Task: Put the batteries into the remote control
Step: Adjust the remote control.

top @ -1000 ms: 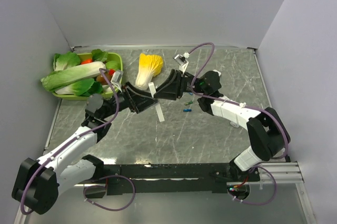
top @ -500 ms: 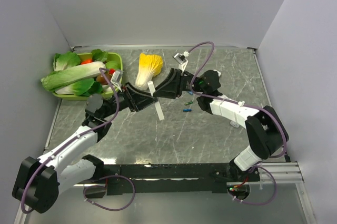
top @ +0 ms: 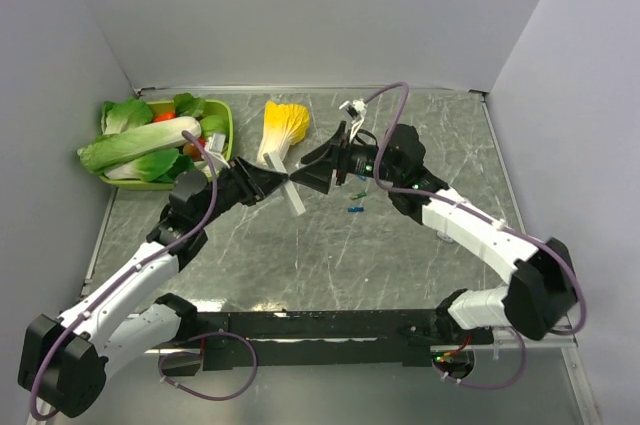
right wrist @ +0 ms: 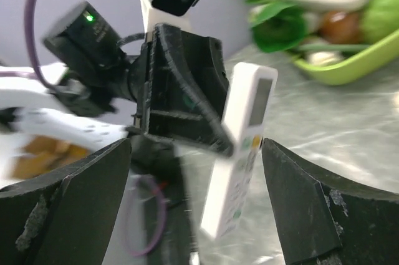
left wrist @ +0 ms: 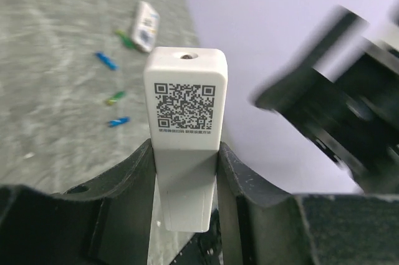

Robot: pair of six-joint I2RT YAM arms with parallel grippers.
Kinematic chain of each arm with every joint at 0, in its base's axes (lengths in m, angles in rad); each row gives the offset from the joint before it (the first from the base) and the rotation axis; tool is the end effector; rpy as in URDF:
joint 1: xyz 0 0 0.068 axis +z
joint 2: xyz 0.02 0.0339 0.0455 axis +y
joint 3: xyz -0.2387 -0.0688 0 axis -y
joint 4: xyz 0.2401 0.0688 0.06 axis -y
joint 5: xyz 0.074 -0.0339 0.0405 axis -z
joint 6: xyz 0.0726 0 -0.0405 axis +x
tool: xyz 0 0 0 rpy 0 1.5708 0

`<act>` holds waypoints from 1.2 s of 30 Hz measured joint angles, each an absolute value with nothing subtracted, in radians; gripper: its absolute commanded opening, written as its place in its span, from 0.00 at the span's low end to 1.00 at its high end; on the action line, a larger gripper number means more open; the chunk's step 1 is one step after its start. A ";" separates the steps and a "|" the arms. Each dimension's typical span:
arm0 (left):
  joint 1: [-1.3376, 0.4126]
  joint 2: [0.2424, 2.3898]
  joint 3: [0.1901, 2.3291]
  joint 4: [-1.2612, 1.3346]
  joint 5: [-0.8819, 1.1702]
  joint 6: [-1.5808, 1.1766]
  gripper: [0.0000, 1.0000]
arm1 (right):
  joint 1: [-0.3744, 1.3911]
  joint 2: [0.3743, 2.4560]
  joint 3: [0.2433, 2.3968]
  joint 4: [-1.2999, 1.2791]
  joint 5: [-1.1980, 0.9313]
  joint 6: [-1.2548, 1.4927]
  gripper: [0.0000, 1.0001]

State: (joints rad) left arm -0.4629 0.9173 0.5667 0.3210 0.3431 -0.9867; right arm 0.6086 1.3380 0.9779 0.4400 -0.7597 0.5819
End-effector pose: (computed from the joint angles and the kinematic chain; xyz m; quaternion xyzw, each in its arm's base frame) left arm 0.2247 -0.1394 0.2727 -0.0682 0.7136 -0.5467 0.4326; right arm 0.2479 0.2337 0.3274 -0.2808 0.6263 0.5909 0.4240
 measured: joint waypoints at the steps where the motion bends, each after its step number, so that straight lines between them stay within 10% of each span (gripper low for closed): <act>1: -0.462 0.918 0.577 0.284 0.309 -0.989 0.01 | 0.625 1.311 0.981 0.391 -0.712 0.527 0.92; 19: -0.461 0.938 0.662 -0.004 0.047 -1.131 0.01 | 0.912 1.367 0.971 0.112 -0.069 0.226 0.85; 22: -0.461 0.938 0.662 -0.010 0.046 -1.141 0.01 | 0.922 1.410 0.971 0.111 -0.058 0.221 0.74; 27: -0.461 0.937 0.662 -0.012 0.047 -1.144 0.02 | 0.936 1.461 0.974 0.112 -0.054 0.219 0.26; 30: -0.461 0.936 0.662 -0.007 0.047 -1.146 0.23 | 0.940 1.462 0.976 0.116 -0.068 0.234 0.01; 36: -0.446 0.891 0.618 0.059 0.067 -1.127 0.79 | 0.926 1.454 0.982 0.122 -0.109 0.249 0.00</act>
State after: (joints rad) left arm -0.4461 0.8906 0.6178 0.0589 0.0669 -1.1267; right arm 0.9264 1.4536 0.9821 0.1223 -0.1085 0.2493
